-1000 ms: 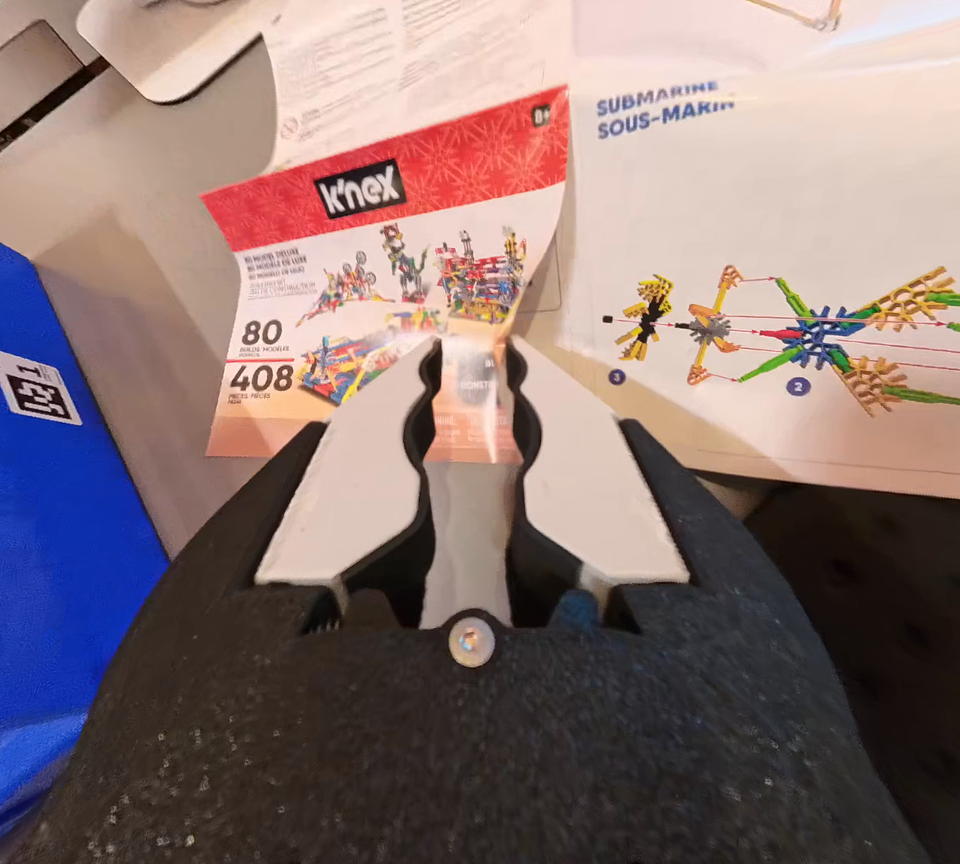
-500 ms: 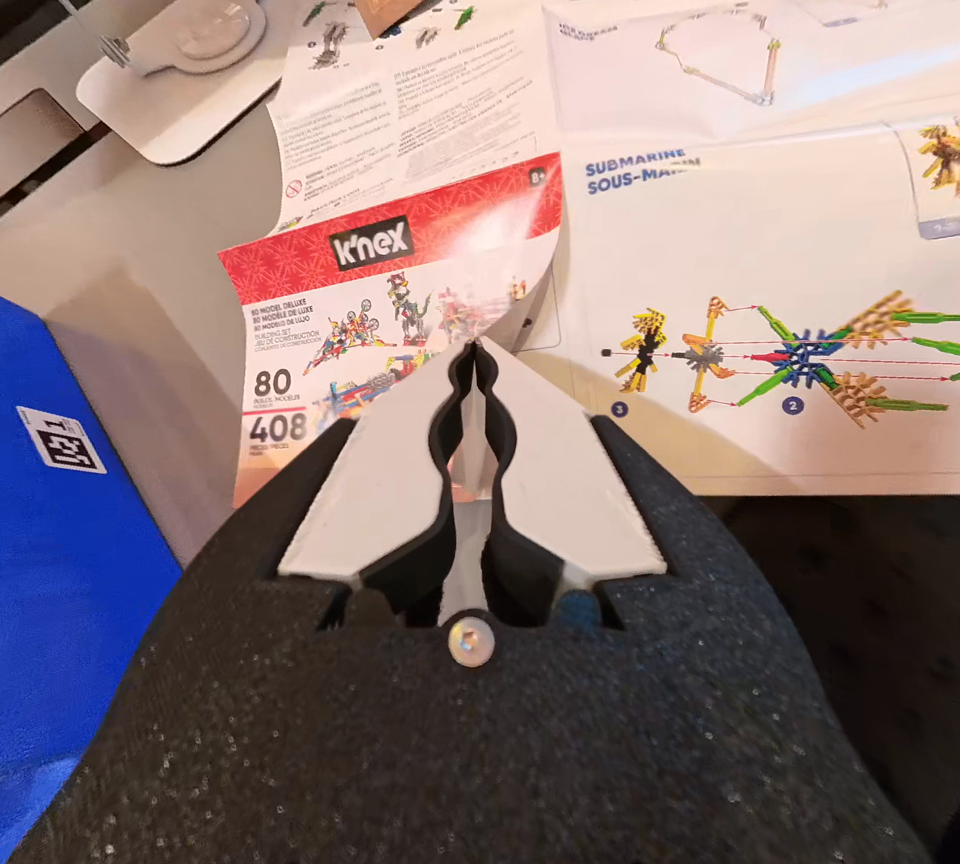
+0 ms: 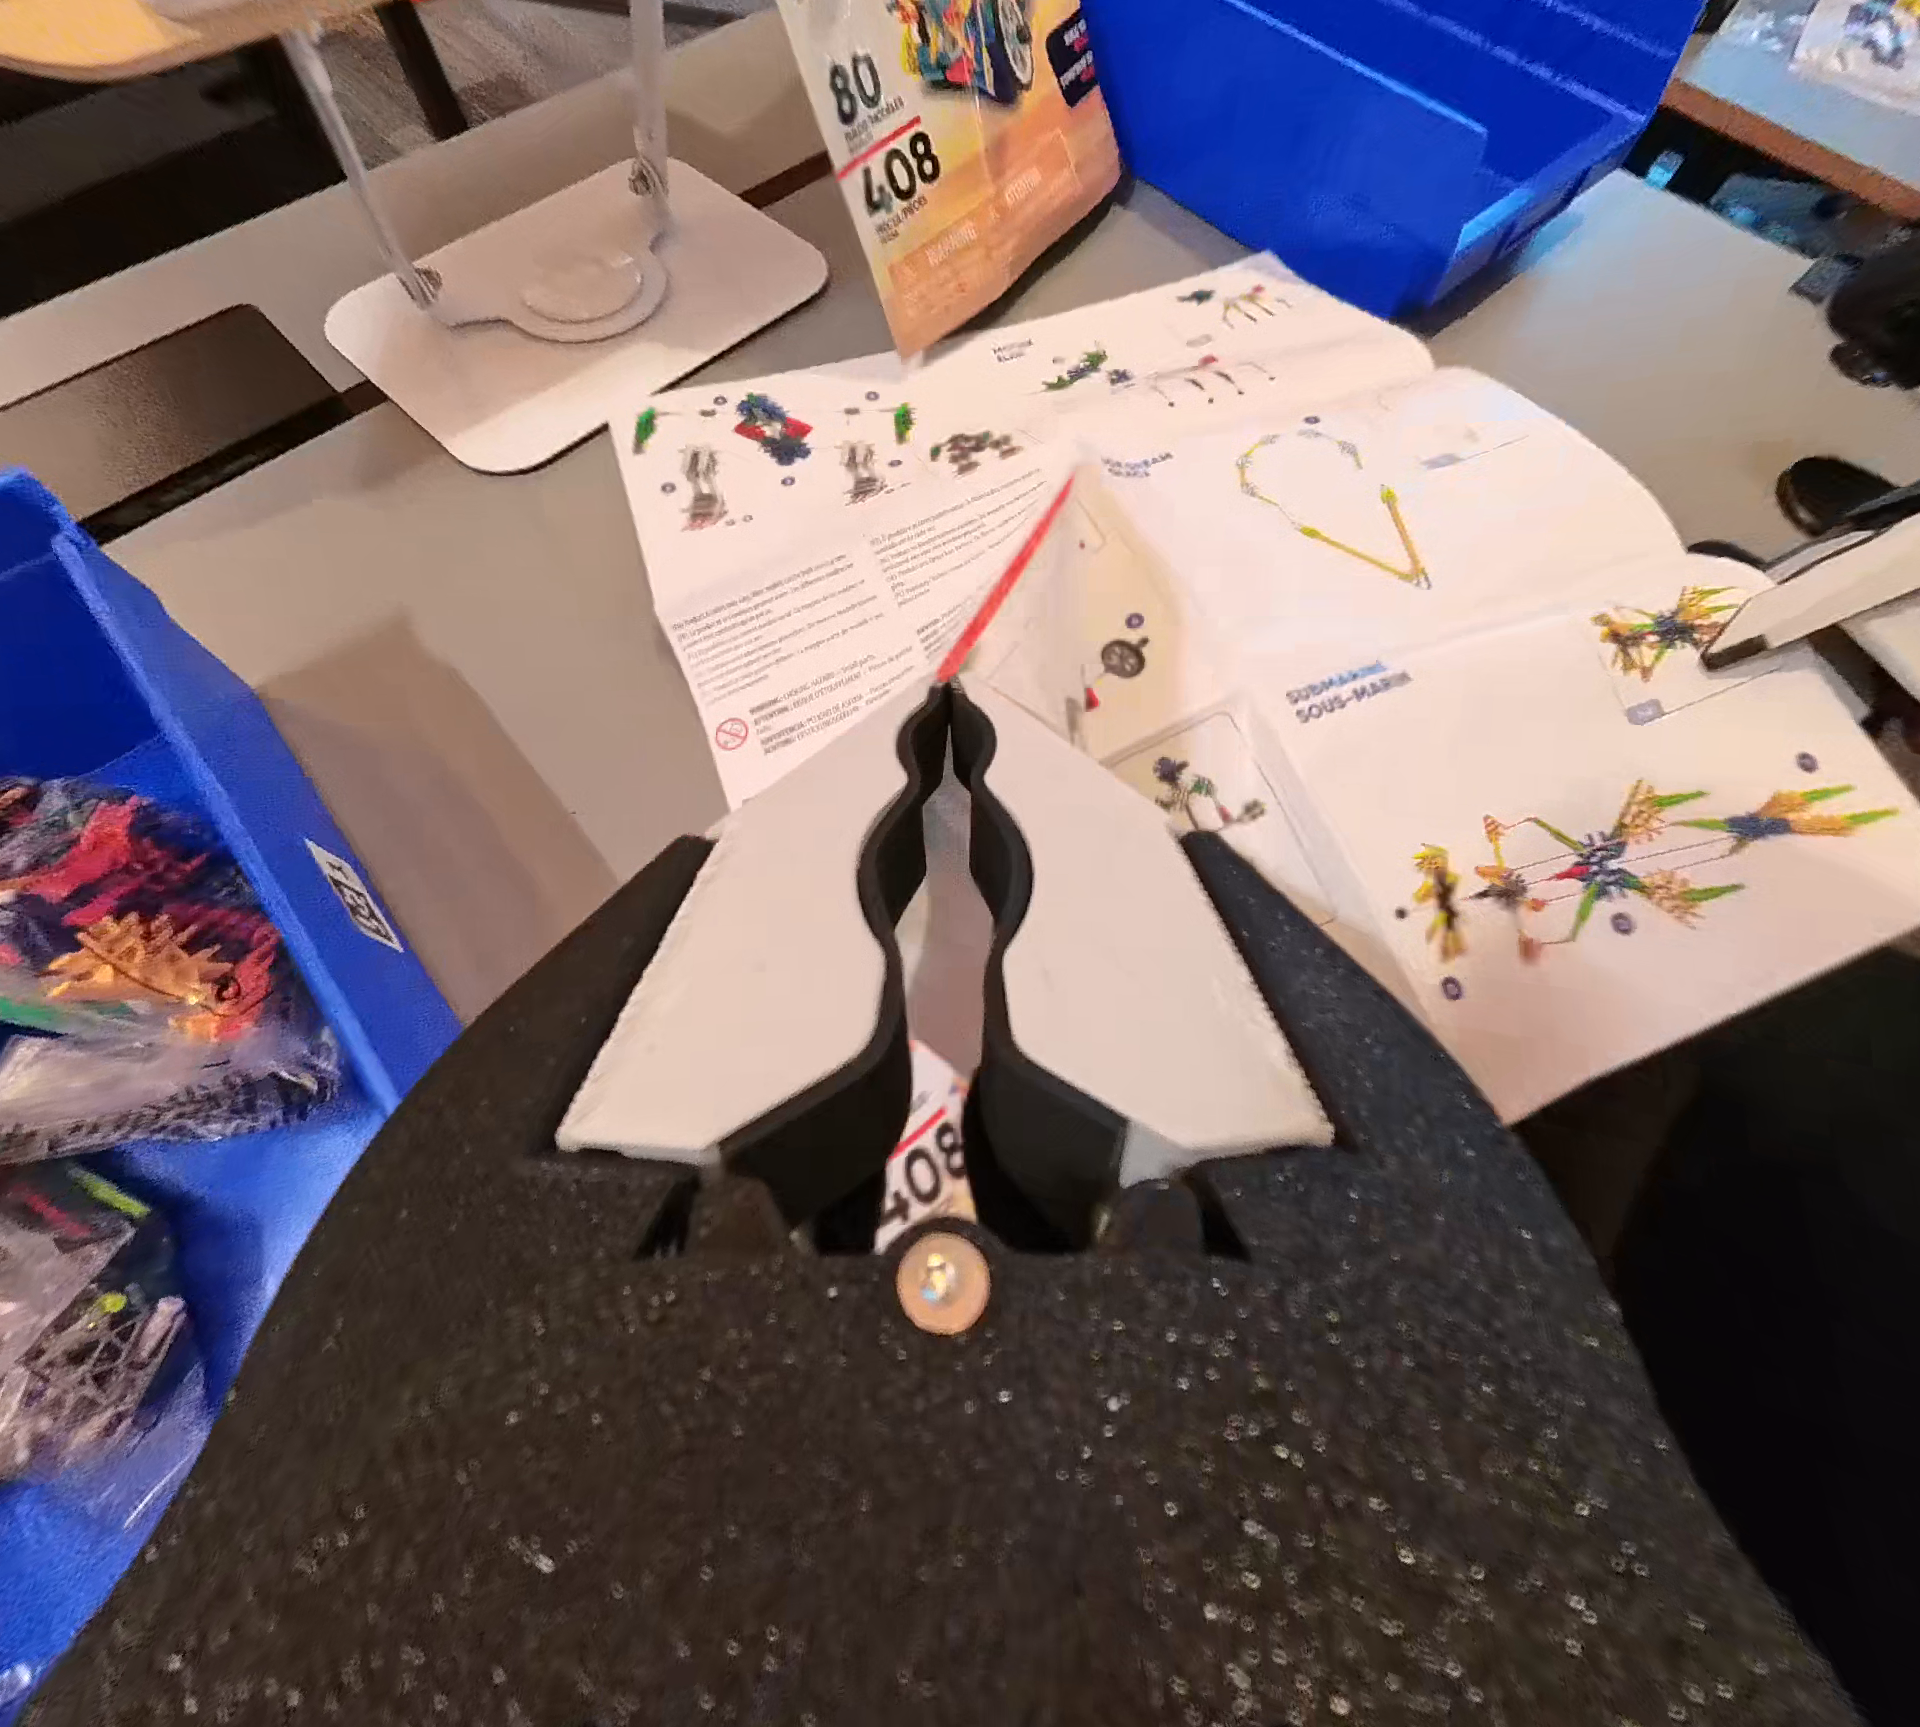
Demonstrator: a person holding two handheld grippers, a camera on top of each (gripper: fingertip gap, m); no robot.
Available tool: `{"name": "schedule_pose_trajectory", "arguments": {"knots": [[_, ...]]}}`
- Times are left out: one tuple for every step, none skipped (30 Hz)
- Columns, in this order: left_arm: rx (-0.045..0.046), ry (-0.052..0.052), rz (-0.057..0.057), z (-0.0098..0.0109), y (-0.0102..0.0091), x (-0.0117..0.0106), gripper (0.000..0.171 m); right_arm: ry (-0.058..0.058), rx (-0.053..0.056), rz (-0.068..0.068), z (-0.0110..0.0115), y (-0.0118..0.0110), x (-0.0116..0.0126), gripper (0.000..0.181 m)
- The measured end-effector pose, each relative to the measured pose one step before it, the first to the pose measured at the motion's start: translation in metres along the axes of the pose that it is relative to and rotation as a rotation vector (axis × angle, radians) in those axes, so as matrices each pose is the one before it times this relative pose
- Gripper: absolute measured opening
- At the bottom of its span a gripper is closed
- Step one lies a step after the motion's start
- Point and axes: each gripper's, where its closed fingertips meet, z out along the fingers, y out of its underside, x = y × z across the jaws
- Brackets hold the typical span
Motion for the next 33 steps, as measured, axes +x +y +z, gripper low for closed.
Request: {"name": "schedule_pose_trajectory", "arguments": {"knots": [[0.00611, 0.0053, -0.0063, -0.00359, -0.00264, 0.00091, 0.0, 0.0077, 0.0013, 0.0003, -0.00371, 0.00061, 0.00119, 0.0], [0.00272, 0.0054, -0.0064, -0.00326, -0.00134, 0.00145, 0.0, 0.0081, 0.0022, 0.0004, -0.00337, 0.0006, 0.00119, 0.0], [-0.0003, 0.0048, -0.0057, -0.00316, -0.00028, 0.0015, 0.0, 0.0073, 0.0025, 0.0004, -0.003, 0.0006, 0.00104, 0.0], [0.0041, -0.0011, -0.007, -0.00362, -0.0007, 0.00023, 0.0, 0.0065, 0.003, 0.0006, -0.0027, 0.00061, 0.00075, 0.0], [0.00672, -0.0037, -0.0099, -0.00428, -0.00115, -0.0013, 0.0, 0.0053, 0.0026, -0.0002, -0.00256, 0.00053, 0.00046, 0.0], [0.00723, -0.005, -0.0153, -0.0046, -0.00142, -0.00256, 0.0, 0.0058, 0.0029, -0.0017, -0.00249, 0.00051, 0.00053, 0.0], [0.01154, -0.0044, -0.0255, -0.0048, -0.00177, -0.00363, 0.0, 0.0062, 0.0055, -0.0001, -0.00255, 0.00008, 0.00076, 0.0], [0.01407, -0.0057, -0.0299, -0.00494, -0.00189, -0.0045, 0.0, 0.0054, 0.005, 0.0032, -0.00255, 0.0, 0.00112, 0.0], [0.01057, -0.0065, -0.0253, -0.00487, -0.00098, -0.00485, 0.0, 0.007, 0.0023, 0.0031, -0.0023, 0.00039, 0.00139, 0.0], [0.00656, -0.0056, -0.0238, -0.00453, 0.00014, -0.00462, 0.0, 0.008, 0.0009, 0.0003, -0.00224, 0.00041, 0.00145, 0.0], [0.0098, -0.0096, -0.0265, -0.00491, 0.00033, -0.00497, 0.0, 0.0059, 0.0031, -0.0003, -0.00225, -0.0001, 0.0011, 0.0], [0.00624, -0.0084, -0.0277, -0.00503, 0.00116, -0.00477, 0.0, 0.0037, 0.0065, 0.0028, -0.00238, -0.00078, 0.00095, 0.0], [0.00466, -0.0091, -0.0259, -0.00558, 0.00192, -0.00453, 0.0, 0.0037, 0.0061, 0.0028, -0.00222, -0.00071, 0.00081, 0.0], [0.01004, -0.0149, -0.0228, -0.00668, 0.00124, -0.00519, 0.0, 0.0073, 0.0014, -0.0002, -0.00207, 0.0, 0.00141, 0.0], [0.00867, -0.0217, -0.0187, -0.0075, 0.00147, -0.00639, 0.0, 0.0093, 0.001, -0.0012, -0.00203, 0.00012, 0.00174, 0.0], [0.00722, -0.0266, -0.017, -0.00816, 0.00171, -0.00789, 0.0, 0.0087, 0.0024, 0.0012, -0.00219, -0.00002, 0.00198, 0.0], [0.00653, -0.0255, -0.0209, -0.00835, 0.00211, -0.00822, 0.0, 0.008, 0.0012, 0.0024, -0.00185, 0.00017, 0.00203, 0.0], [0.01023, -0.0268, -0.0236, -0.00847, 0.00187, -0.00865, 0.0, 0.0078, 0.0007, 0.0032, -0.00174, 0.00028, 0.00224, 0.0], [0.00585, -0.0257, -0.0251, -0.00802, 0.00311, -0.00863, 0.0, 0.0062, 0.0012, 0.0046, -0.00141, 0.0002, 0.00187, 0.0], [0.00035, -0.0233, -0.0248, -0.00738, 0.00469, -0.00835, 0.0, 0.0055, -0.0001, 0.0033, -0.00111, 0.00035, 0.00168, 0.0], [-0.00222, -0.0239, -0.0209, -0.00678, 0.00563, -0.00855, 0.0, 0.006, -0.0019, 0.0019, -0.00093, 0.00048, 0.0016, 0.0], [-0.00869, -0.0211, -0.0173, -0.00587, 0.00748, -0.00847, 0.0, 0.006, -0.0014, 0.0026, -0.00081, 0.00033, 0.00155, 0.0], [-0.00701, -0.0233, -0.0195, -0.00545, 0.0082, -0.00883, 0.0, 0.0065, -0.0004, 0.002, -0.00083, -0.00007, 0.00157, 0.0], [-0.00994, -0.0169, -0.0248, -0.00464, 0.00902, -0.00777, 0.0, 0.0062, -0.0012, 0.0016, -0.00104, -0.00012, 0.00155, 0.0], [-0.01038, -0.011, -0.0292, -0.00383, 0.00942, -0.00682, 0.0, 0.0071, -0.0016, 0.0011, -0.00115, -0.00016, 0.00166, 0.0], [-0.01296, -0.01, -0.0269, -0.00312, 0.01007, -0.00631, 0.0, 0.0086, 0.0001, 0.0002, -0.00156, -0.00071, 0.00187, 0.0], [-0.01136, -0.0104, -0.0213, -0.00265, 0.00973, -0.00606, 0.0, 0.01, 0.0012, 0.0, -0.00185, -0.00112, 0.00208, 0.0], [-0.01543, -0.0061, -0.0178, -0.00198, 0.00975, -0.00507, 0.0, 0.0102, 0.0009, 0.0006, -0.00179, -0.00116, 0.0023, 0.0], [-0.0207, -0.005, -0.0163, -0.00117, 0.01014, -0.00465, 0.0, 0.0092, 0.0012, 0.0009, -0.00172, -0.00117, 0.00204, 0.0], [-0.0116, -0.006, -0.0143, -0.00096, 0.00866, -0.00438, 0.0, 0.0087, 0.0006, -0.0007, -0.00158, -0.00118, 0.00196, 0.0], [-0.01547, 0.0037, -0.019, -0.00019, 0.0088, -0.00248, 0.0, 0.009, 0.0002, -0.0008, -0.00133, -0.00113, 0.00192, 0.0], [-0.02022, 0.0079, -0.0175, 0.00036, 0.00917, -0.00153, 0.0, 0.0093, 0.0009, -0.0006, -0.0016, -0.00129, 0.00233, 0.0], [-0.01749, -0.0008, -0.0056, 0.00039, 0.00847, -0.0023, 0.0, 0.0103, 0.0016, -0.0003, -0.00167, -0.00141, 0.00273, 0.0]]}}
